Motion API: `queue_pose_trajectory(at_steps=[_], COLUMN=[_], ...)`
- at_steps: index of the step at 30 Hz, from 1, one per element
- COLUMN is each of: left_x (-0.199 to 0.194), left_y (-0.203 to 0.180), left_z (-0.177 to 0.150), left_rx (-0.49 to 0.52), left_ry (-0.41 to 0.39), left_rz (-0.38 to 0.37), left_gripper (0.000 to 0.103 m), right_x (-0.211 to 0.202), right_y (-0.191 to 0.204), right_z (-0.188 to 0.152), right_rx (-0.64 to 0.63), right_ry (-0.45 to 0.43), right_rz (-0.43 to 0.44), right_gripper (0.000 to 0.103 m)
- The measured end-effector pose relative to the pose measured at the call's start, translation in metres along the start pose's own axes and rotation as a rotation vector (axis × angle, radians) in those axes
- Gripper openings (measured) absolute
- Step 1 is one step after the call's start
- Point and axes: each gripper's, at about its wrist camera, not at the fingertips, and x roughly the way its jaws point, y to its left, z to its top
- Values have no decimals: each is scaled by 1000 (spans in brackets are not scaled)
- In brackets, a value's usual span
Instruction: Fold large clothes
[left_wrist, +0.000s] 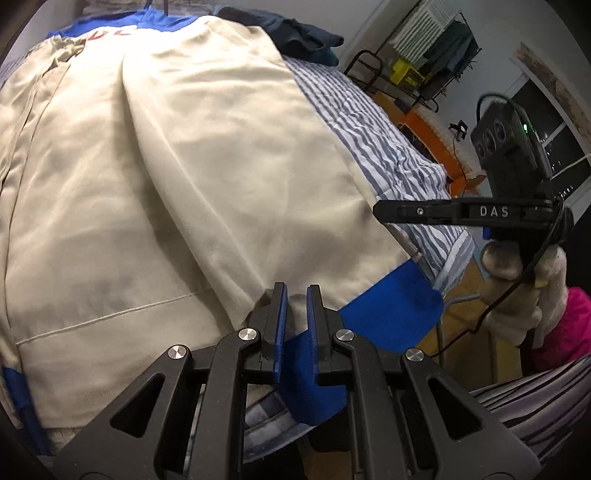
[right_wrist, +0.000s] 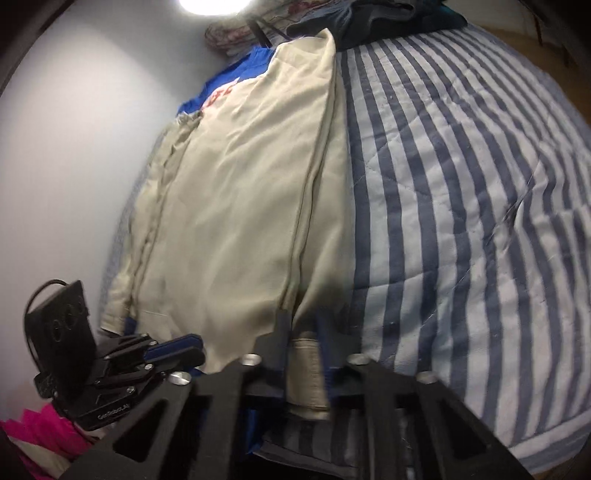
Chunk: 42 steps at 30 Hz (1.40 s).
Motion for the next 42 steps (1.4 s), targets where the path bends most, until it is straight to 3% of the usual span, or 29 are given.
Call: queue_pose_trajectory(at_steps=[5,7,8,9,12,14,19,20,21,24,26,31,36,42], left_x=[-17,-20,-20,-19,-17,-15,-8,-6,-2,8,8,-14,-92,-162], left_y=[3,3,3,2,-2,-3,-1,-1,-1,6,11,10,41,103], left_z=[-5,-5,-4,-4,-4,-5,-5,-5,-5,-4,-1,3,6,-6], left_rx=[-13,-16,-15,-12,5,10,0,4,8,-19,-51,-38,-153,-356], left_ry=[-26,-32,-33,-30,-26,-23,-14,-9,4,30,40,13,-147,-294], left_rz=[-32,-34,-37,-38,-38,-35,-41,-44,-54,-97,-119,-103,-123,-161], left_gripper=[8,8,8,8,8,8,8,8,8,11,12,11,12,12], right_x=[-9,-6,-8,-7,-7,2,13,15,17,19,16,3,-1,12], right_y=[29,34,28,22,1,-15,-21,-14,-7,11,25,71,123,184], right_z=[11,17,16,19,21,22,13,12,12,14,18,28,35,41], right_rx=[-73,-77,-61,-26,27,80,106,84,61,6,-23,-153,-325,-495], right_ry=[-30,-35,-43,-61,-67,-50,-16,-10,0,23,33,32,31,65], right_rz=[5,-40,-52,-47,-41,9,102,86,66,-28,-85,-225,-308,-308], right_gripper=[0,23,52,62,62,62,51,47,32,11,7,2,2,2])
